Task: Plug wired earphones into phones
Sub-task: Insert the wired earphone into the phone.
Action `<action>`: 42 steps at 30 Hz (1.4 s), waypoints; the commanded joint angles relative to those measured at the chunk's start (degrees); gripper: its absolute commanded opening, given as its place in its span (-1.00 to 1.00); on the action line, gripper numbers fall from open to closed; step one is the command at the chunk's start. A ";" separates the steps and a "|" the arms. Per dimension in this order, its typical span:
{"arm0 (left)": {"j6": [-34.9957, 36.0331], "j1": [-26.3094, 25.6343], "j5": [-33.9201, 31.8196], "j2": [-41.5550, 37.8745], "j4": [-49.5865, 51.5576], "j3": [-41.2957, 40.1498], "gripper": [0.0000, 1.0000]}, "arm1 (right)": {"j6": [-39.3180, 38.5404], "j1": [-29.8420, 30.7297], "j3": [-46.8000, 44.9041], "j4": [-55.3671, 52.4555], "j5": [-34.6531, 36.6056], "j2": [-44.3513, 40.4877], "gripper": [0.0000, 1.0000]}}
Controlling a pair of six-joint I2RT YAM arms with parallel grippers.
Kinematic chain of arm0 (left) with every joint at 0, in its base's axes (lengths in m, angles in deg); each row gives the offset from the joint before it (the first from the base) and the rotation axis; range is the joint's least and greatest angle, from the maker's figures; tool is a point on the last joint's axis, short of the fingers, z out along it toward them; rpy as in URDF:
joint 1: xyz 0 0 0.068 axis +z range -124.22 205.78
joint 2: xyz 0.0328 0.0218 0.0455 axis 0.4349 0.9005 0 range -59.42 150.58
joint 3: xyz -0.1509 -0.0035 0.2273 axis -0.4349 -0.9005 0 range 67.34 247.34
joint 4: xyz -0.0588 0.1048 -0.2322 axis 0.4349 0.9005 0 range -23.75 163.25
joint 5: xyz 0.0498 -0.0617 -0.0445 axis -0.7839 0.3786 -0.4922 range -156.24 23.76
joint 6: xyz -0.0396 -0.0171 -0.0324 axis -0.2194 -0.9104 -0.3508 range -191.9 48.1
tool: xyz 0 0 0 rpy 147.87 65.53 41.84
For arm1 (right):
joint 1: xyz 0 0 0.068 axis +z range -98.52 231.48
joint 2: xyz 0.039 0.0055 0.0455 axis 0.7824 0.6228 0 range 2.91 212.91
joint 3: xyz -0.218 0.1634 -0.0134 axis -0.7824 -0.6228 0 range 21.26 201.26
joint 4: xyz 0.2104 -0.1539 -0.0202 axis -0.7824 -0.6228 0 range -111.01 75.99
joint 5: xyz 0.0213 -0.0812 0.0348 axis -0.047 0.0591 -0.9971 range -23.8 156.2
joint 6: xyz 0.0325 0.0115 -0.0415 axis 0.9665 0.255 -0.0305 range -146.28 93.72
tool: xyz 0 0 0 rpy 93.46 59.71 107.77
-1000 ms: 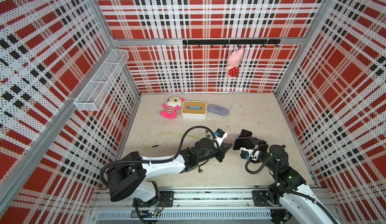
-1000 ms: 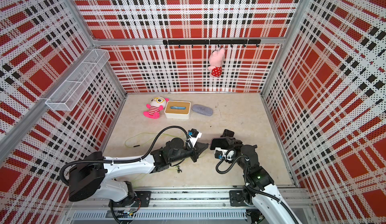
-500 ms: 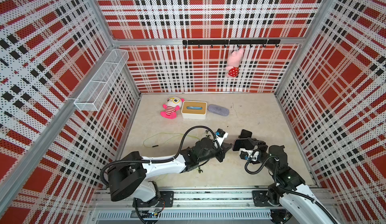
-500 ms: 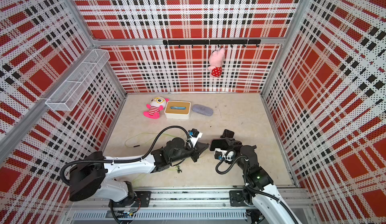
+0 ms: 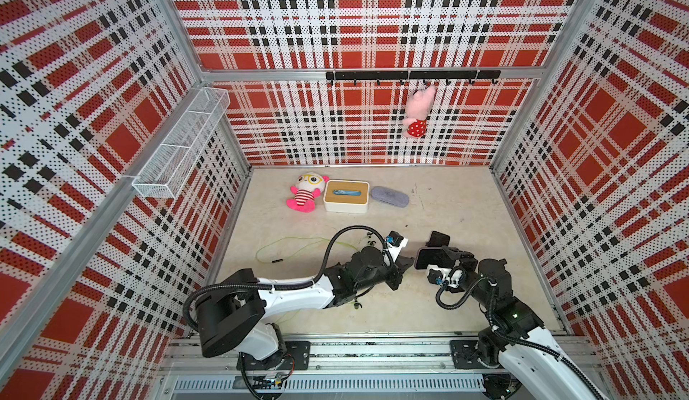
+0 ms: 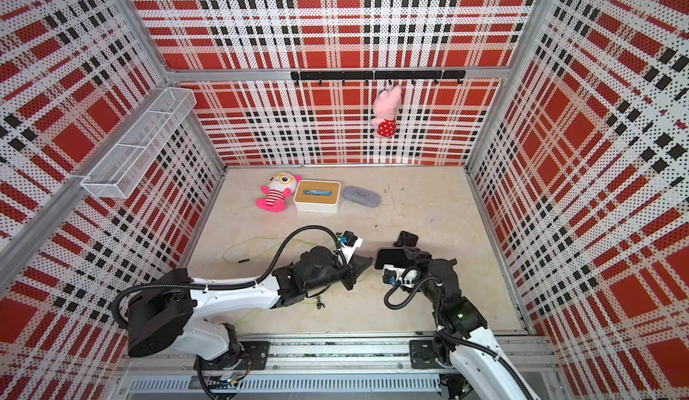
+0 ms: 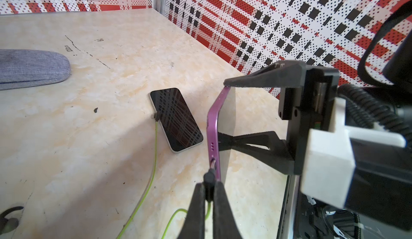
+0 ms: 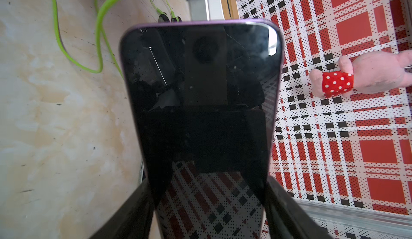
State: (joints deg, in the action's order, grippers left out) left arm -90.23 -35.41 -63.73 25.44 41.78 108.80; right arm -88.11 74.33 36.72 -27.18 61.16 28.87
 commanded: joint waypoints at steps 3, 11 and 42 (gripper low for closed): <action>0.93 -0.73 -0.48 1.82 1.20 2.39 -1.00 | 0.87 0.37 1.90 4.00 -2.08 0.47 -0.46; -0.98 -1.26 0.25 3.41 1.88 3.99 -1.00 | 0.39 0.70 2.72 4.31 -1.11 1.56 -0.44; 1.34 -0.98 6.13 6.76 3.92 7.39 -1.00 | -1.67 1.68 4.74 0.46 -6.74 -0.53 -0.52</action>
State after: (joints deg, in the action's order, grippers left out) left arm -90.01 -35.96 -61.96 30.03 46.32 113.76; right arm -88.57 74.35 37.47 -30.92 63.35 29.79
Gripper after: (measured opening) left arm 0.079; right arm 0.731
